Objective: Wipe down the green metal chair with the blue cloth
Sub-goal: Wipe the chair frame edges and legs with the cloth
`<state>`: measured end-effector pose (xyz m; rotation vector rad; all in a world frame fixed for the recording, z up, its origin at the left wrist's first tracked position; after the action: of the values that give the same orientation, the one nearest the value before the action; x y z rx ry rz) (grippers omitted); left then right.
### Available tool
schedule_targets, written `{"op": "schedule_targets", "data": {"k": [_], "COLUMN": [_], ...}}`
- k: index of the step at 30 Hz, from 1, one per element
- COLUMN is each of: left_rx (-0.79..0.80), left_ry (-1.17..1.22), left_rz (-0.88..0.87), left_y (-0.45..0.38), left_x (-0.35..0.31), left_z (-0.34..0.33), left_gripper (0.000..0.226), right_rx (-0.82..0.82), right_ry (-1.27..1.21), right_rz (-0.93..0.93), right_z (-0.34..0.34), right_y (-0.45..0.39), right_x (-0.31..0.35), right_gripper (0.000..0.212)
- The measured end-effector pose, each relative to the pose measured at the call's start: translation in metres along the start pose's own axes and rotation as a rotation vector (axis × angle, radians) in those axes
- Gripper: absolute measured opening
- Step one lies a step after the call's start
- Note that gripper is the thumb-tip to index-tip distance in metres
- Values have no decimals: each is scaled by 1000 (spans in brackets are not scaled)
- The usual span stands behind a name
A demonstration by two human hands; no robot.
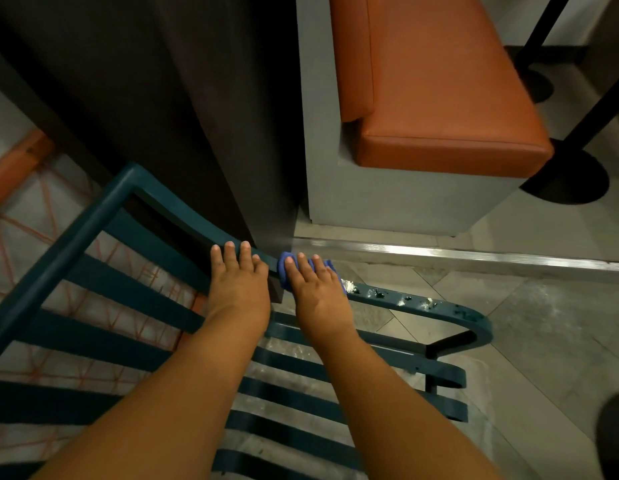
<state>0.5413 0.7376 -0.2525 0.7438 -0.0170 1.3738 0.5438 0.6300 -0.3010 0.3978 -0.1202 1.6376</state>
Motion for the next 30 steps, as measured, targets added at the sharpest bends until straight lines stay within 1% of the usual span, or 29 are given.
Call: {"op": "schedule_targets", "data": {"k": [2, 4, 6, 7, 8, 10, 11, 14, 15, 16, 18, 20, 23, 24, 25, 27, 28, 29, 30], "left_rx": [3, -2, -11, -12, -10, 0, 7, 21, 22, 22, 24, 26, 20, 20, 18, 22, 25, 22, 14], "left_ry": [5, 6, 16, 20, 21, 24, 26, 23, 25, 25, 21, 19, 18, 20, 20, 12, 7, 8, 11], "left_rz": [1, -7, -20, -27, -35, -49, -54, -64, -66, -69, -72, -72, -63, -62, -58, -51, -54, -55, -50], "left_y": [-1, -2, -3, -2, -2, -1, -1, 1, 1, 1, 2, 4, 6, 6, 6, 5, 5, 5, 5], "left_x": [-1, -1, 1, 1, 2, 2, 2, 2, 2, 2, 3, 2, 1, 1, 1, 2, 2, 1, 1], "left_z": [-1, -2, -4, -4, -4, -3, -3, -1, -1, -1, -1, -1, -1, -1, -1, -2, -3, -3, -4], "left_gripper": [87, 86, 86, 87, 89, 94, 97, 100, 100, 101, 102, 103, 101, 100, 100, 103, 103, 102, 100], "right_rx": [42, 81, 18, -41, -114, -233, -223, 17, 44, 35, -16, -52, -45, -42, -48, -26, 23, 74, 110], "right_ry": [-28, -203, -463, -542, -569, -516, -442, -167, -92, -46, -15, -12, 12, 15, -3, -54, -45, -7, 26], "right_rz": [1, -26, -72, -85, -83, -83, -109, -247, -262, -266, -264, -223, -102, -79, -83, -197, -282, -338, -351], "right_z": [6, 21, 41, 52, 60, 67, 65, 33, 22, 14, 7, 8, 9, 11, 14, 21, 24, 24, 21], "right_y": [1, 0, 8, 16, 23, 30, 29, 21, 19, 17, 11, 10, 20, 25, 25, 12, 1, -10, -18], "right_x": [-4, -8, -17, -21, -26, -38, -44, -59, -58, -55, -46, -45, -61, -67, -72, -73, -69, -62, -51], "right_gripper": [79, 78, 74, 72, 70, 64, 61, 58, 58, 58, 57, 58, 70, 69, 63, 46, 40, 37, 37]}}
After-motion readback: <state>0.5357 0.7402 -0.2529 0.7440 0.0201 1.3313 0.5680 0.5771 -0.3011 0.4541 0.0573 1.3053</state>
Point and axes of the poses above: each hand's wrist, its own y-axis away from the middle knuckle, its own z-axis out of the back of the hand, x = y × z, the point moved 5 cm from there along -y, towards the middle knuckle, and after that the axes turned 15 degrees about -z, right-handed, at the moved point
